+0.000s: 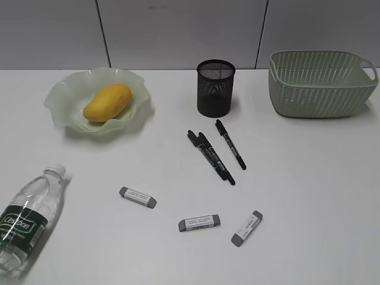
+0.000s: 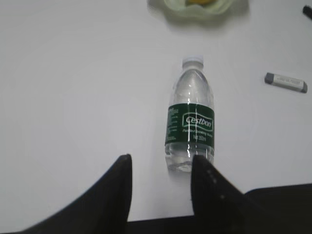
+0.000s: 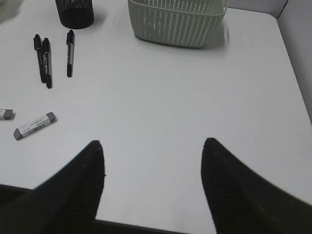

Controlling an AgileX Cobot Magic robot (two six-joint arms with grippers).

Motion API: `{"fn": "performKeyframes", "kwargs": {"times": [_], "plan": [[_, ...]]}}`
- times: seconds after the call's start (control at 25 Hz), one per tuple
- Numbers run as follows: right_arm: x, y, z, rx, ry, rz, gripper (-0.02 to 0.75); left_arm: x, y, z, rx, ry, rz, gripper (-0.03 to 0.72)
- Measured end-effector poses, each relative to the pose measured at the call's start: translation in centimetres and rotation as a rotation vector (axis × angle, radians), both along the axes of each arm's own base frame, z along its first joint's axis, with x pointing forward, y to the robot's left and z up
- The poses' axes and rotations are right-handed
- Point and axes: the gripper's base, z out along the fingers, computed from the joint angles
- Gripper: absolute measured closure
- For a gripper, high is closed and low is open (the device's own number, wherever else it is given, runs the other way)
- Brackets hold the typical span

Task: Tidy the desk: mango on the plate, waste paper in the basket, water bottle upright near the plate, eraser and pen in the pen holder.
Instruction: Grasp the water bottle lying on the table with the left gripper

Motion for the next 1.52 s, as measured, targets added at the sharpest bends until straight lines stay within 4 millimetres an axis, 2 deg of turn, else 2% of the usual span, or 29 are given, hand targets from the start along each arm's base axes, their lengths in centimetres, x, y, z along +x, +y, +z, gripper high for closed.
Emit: {"fn": "performKeyframes", "kwargs": {"times": [0.16, 0.32, 0.4, 0.56, 0.72, 1.0, 1.28, 1.32, 1.44, 1.52], "plan": [[0.0, 0.0, -0.1, 0.0, 0.001, 0.0, 0.26, 3.7, -0.9, 0.3, -0.02, 0.104, -0.031, 0.29], [0.0, 0.0, -0.1, 0.0, 0.001, 0.0, 0.262, 9.1, -2.1, 0.0, -0.015, 0.205, -0.083, 0.215], [0.0, 0.0, -0.1, 0.001, 0.001, 0.0, 0.262, 12.3, -2.6, -1.2, 0.002, 0.299, -0.091, 0.176], [0.0, 0.0, -0.1, 0.003, 0.001, -0.003, 0.262, 17.5, -3.3, -4.0, 0.025, 0.469, -0.094, 0.043], [0.0, 0.0, -0.1, 0.002, 0.001, -0.005, 0.262, 21.5, -4.3, -6.6, 0.041, 0.588, -0.105, 0.006], [0.0, 0.0, -0.1, 0.002, 0.001, -0.005, 0.262, 24.5, -7.3, -10.4, 0.149, 0.701, -0.21, 0.006], [0.0, 0.0, -0.1, 0.002, 0.001, -0.005, 0.262, 25.5, -7.9, -14.3, 0.19, 0.812, -0.216, 0.027], [0.0, 0.0, -0.1, 0.002, 0.001, -0.005, 0.262, 25.5, -7.9, -14.7, 0.192, 0.821, -0.216, 0.058], [0.0, 0.0, -0.1, 0.002, 0.001, -0.005, 0.262, 25.7, -8.0, -15.0, 0.188, 0.808, -0.211, 0.249], [0.0, 0.0, -0.1, 0.002, 0.001, -0.005, 0.262, 25.9, -8.1, -14.6, 0.176, 0.77, -0.208, 0.262]]}}
